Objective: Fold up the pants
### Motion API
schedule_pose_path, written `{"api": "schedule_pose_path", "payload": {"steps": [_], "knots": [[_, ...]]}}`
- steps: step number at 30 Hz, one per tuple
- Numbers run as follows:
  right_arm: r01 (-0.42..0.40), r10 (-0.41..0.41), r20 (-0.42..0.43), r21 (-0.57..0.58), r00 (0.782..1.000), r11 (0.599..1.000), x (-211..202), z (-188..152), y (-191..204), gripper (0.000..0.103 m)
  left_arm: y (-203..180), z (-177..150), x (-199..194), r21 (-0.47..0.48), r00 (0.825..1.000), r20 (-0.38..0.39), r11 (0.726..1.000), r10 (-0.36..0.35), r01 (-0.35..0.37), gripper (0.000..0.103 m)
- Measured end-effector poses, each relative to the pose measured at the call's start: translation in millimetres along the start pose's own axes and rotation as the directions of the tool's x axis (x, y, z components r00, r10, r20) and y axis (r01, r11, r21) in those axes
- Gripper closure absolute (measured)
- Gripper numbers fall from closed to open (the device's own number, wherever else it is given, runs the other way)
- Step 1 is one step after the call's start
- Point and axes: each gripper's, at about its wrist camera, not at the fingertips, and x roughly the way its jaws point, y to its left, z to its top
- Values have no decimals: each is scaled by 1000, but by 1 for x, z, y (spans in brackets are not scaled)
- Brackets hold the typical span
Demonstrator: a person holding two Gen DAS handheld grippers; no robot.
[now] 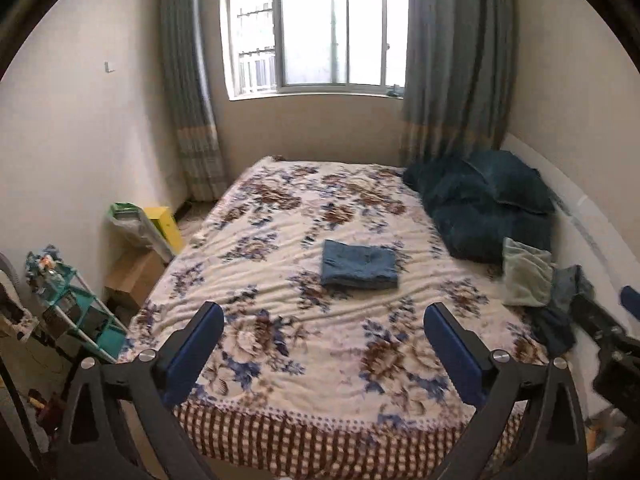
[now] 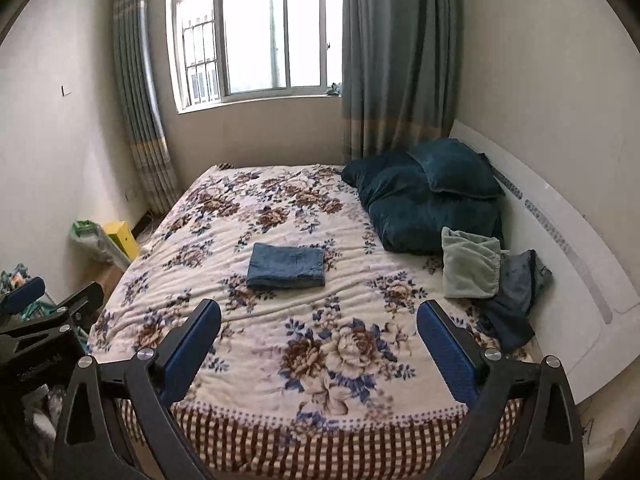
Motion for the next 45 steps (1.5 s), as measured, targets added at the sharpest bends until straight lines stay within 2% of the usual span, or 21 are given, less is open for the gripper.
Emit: {"api": "schedule_pose_path", "payload": {"steps": [11, 21, 35, 45], "knots": [[82, -82, -4, -4, 997, 997, 101, 32, 4, 2, -9, 16, 87, 16, 997, -44, 998, 61, -60, 0], [115, -115, -35, -1, 993, 993, 172, 53, 6, 2, -20, 32, 128, 37, 996, -59, 997, 72, -70, 0], [86, -85, -62, 10, 994, 996, 194, 49, 7, 1, -24, 45, 145, 18, 997, -72, 999, 34, -33, 0], [85, -85, -66, 6, 994, 996, 199, 48, 8, 1, -25, 48, 147, 22, 997, -63, 999, 45, -44, 0]]}}
